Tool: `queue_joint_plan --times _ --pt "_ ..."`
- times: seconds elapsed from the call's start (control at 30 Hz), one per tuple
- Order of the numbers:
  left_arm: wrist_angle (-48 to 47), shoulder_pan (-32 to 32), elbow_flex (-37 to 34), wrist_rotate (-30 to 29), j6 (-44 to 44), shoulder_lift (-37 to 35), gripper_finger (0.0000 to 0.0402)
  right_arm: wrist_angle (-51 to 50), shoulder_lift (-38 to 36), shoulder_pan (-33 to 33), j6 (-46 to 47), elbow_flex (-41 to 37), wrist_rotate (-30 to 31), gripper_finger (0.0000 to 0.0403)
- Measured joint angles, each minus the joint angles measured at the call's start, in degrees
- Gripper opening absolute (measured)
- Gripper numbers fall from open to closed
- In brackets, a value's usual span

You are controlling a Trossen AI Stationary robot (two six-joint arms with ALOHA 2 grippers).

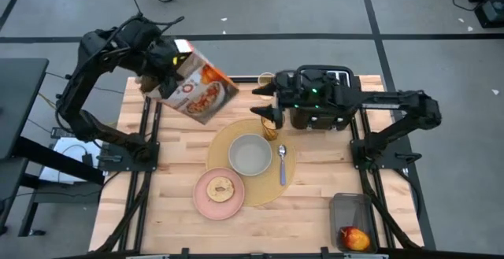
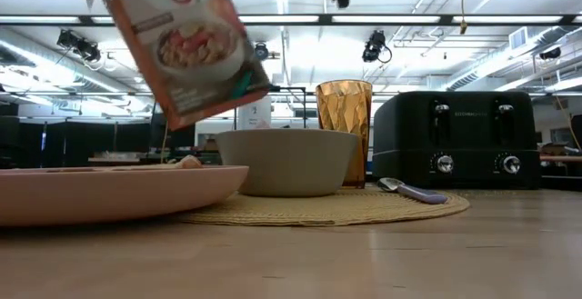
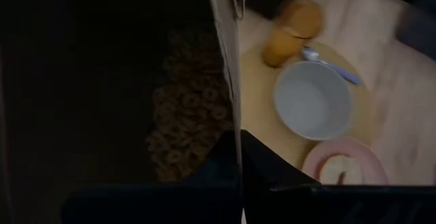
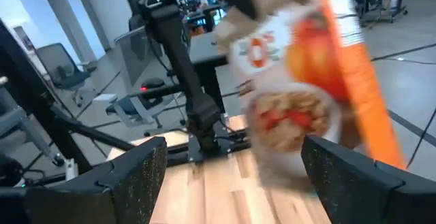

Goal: Arrange a breakfast setting
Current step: Pour the cereal on the gray bowl

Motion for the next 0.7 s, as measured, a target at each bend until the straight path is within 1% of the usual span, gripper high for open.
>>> queue_joint_plan --times 0.13,0.2,0.33,0.43,0.6,0.7 --pt "-0.17 -4.57 1.71 0.16 2.10 0.03 0.0002 0.12 4.12 -3.92 -1.31 1.47 -4.44 0.0353" --pt "-0.10 -6.79 2.14 0.03 4.83 -0.65 0.0002 0.29 6.31 -5.32 -1.30 2.75 -6.77 0.0360" --pt "-0.15 -11.63 2.22 -0.54 7.87 -1.60 0.0002 0.11 10.95 -6.82 -2.24 5.72 -11.33 0.0375" --pt "0.01 -14.41 2.22 -1.13 7.64 -1.63 0.0002 0.14 13.86 -7.46 -2.35 8.61 -14.74 0.0385" --pt "-0.06 -17.60 2.22 -2.20 5.53 -1.82 0.0002 0.32 17.88 -8.02 -3.03 12.89 -17.54 0.0398" --pt "-0.11 -18.86 2.22 -3.78 3.96 -1.77 0.0002 0.31 19.92 -8.01 -2.81 14.32 -21.70 0.0399"
